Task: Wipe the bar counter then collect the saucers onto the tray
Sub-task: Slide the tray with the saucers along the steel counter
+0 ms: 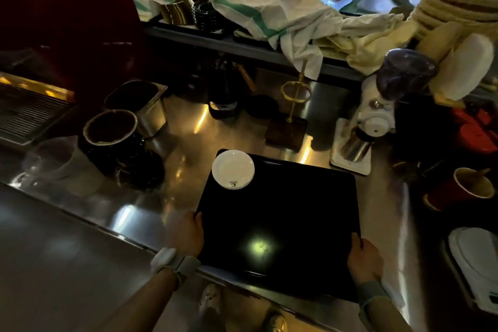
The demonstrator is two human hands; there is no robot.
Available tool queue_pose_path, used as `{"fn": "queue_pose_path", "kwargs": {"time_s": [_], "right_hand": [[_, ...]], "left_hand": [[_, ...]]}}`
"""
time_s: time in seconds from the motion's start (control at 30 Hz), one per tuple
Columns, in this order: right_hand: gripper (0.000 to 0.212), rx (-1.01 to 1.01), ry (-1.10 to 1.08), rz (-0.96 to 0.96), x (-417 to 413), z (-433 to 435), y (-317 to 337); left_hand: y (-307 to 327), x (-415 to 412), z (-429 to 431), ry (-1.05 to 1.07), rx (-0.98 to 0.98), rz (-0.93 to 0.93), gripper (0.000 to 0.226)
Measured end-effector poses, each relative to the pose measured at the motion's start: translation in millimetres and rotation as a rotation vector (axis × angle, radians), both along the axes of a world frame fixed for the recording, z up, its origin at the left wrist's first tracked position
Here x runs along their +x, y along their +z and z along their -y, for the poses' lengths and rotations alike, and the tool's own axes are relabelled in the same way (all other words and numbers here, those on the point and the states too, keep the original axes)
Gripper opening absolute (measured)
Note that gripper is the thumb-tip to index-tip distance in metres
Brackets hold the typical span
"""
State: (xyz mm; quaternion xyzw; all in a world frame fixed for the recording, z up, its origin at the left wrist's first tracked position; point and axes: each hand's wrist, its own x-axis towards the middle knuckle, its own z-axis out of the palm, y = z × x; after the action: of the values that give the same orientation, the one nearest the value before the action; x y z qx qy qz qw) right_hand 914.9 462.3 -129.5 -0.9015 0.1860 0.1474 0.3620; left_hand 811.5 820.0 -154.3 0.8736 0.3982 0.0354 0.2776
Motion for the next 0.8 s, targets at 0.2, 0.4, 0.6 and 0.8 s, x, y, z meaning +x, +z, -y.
{"fn": "queue_pose_path", "kwargs": {"time_s": [0.2, 0.4, 0.6, 0.8], "right_hand": [[0.045, 0.010, -0.017, -0.018, -4.0, -66.2, -2.6], [0.046, -0.069, -0.061, -0.031, 2.9, -119.2, -11.6], [0.046, -0.087, -0.121, -0.039, 12.4, -152.1, -16.6], [0.049, -0.109, -0.152, -0.045, 21.6, -166.3, -21.8]], "left_hand": [[-12.9, 3.9, -66.5, 0.021, -0.019, -0.029, 0.035], [-25.4, 32.0, -111.4, 0.034, -0.003, -0.100, 0.042], [-24.4, 64.8, -129.7, 0.098, -0.065, -0.089, 0.043], [-27.8, 75.4, -148.6, -0.014, -0.070, -0.156, 0.037]]}}
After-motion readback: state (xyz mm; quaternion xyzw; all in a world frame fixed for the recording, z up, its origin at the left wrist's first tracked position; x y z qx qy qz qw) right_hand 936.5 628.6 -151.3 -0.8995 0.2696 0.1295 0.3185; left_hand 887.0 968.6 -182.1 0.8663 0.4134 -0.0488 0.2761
